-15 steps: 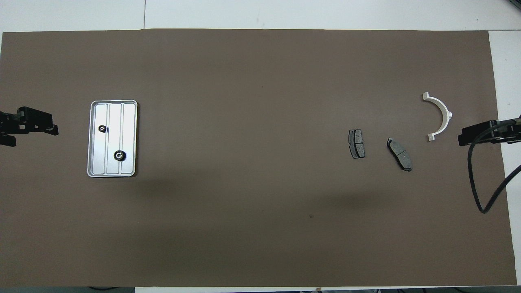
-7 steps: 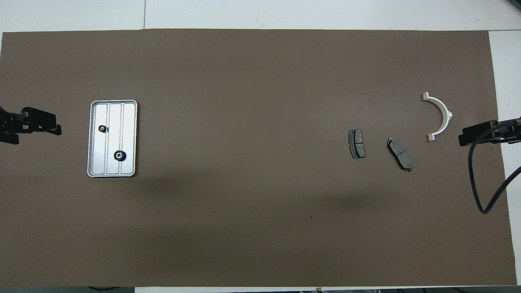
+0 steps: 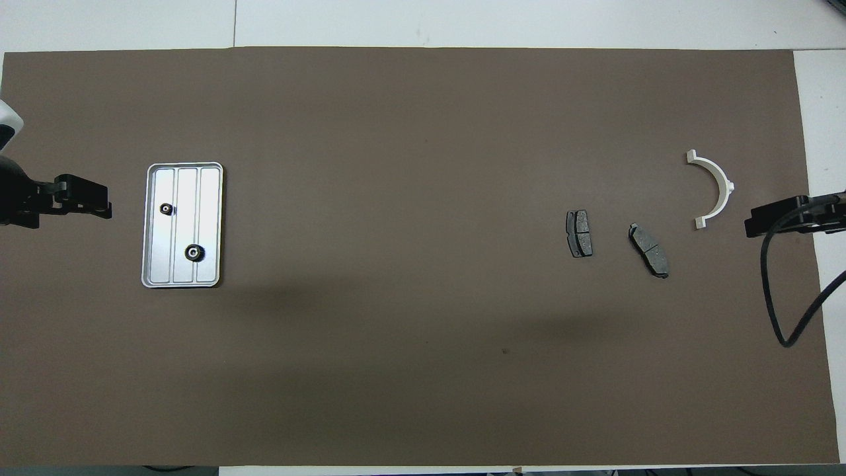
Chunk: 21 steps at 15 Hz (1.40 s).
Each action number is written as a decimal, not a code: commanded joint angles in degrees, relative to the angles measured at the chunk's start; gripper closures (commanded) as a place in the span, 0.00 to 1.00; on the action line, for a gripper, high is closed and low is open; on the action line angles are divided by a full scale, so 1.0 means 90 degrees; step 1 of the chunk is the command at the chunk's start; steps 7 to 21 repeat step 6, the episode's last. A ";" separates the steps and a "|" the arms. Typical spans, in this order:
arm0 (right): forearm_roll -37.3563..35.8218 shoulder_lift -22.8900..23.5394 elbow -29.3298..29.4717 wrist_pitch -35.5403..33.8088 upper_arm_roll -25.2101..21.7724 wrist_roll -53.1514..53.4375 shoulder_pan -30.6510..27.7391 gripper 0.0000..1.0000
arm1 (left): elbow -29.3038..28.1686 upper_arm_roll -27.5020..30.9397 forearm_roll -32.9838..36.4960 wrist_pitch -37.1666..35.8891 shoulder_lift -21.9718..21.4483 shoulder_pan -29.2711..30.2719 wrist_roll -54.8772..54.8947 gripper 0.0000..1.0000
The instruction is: Pick bearing gear from pile to tray
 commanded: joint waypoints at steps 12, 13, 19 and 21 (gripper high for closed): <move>-0.0025 -0.0156 -0.0194 0.0166 0.0043 0.0121 -0.0068 0.00 | 0.0161 -0.0016 0.0145 -0.0067 0.0050 0.0082 0.0090 0.00; -0.0025 -0.0156 -0.0194 0.0166 0.0043 0.0121 -0.0068 0.00 | 0.0161 -0.0016 0.0145 -0.0067 0.0050 0.0082 0.0090 0.00; -0.0025 -0.0156 -0.0194 0.0166 0.0043 0.0121 -0.0068 0.00 | 0.0161 -0.0016 0.0145 -0.0067 0.0050 0.0082 0.0090 0.00; -0.0025 -0.0156 -0.0194 0.0166 0.0043 0.0121 -0.0068 0.00 | 0.0161 -0.0016 0.0145 -0.0067 0.0050 0.0082 0.0090 0.00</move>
